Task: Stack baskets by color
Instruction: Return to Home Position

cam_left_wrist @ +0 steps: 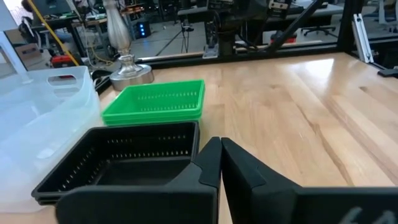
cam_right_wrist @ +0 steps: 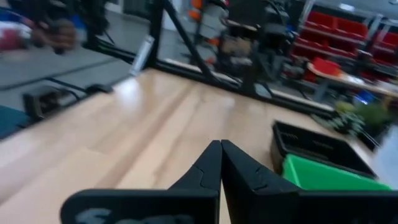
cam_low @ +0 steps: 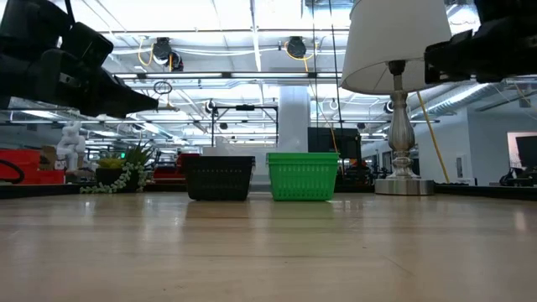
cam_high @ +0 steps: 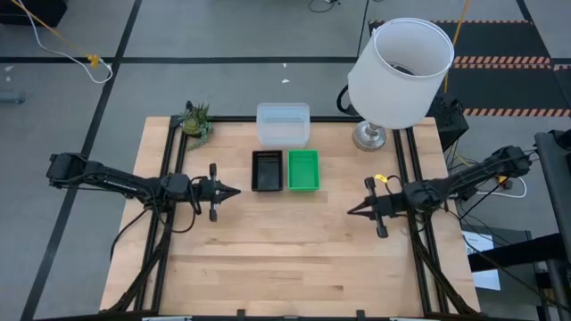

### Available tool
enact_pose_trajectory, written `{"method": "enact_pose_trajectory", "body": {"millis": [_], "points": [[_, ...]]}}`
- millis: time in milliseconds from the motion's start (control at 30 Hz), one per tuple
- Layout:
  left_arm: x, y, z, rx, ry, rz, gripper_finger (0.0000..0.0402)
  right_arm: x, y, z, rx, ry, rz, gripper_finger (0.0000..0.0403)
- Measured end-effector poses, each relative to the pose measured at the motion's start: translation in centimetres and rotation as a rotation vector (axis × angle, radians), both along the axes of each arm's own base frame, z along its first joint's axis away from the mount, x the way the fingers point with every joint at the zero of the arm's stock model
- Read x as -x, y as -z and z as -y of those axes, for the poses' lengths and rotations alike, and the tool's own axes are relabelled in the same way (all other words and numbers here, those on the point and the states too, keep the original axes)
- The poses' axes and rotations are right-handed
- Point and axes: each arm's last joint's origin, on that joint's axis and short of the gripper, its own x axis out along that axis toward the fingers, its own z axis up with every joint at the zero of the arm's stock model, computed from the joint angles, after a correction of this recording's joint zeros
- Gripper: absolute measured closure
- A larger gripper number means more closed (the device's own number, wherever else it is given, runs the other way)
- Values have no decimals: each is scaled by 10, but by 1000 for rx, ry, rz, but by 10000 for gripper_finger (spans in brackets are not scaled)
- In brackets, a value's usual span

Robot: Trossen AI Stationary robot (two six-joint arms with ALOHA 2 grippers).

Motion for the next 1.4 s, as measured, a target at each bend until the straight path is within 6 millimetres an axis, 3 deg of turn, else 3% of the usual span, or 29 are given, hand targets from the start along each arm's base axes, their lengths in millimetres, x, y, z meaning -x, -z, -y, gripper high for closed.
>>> {"method": "enact_pose_trajectory", "body": {"millis": [300,533,1400], "points": [[0,0,0,7,-1,0,389,10,7,2,-19,-45,13,403],[0,0,0,7,-1,-1,395,15,-4,6,-47,-29,142,403],[0,1,2,52,29,-9,396,37,-9,21,-24,-40,226,403]]}}
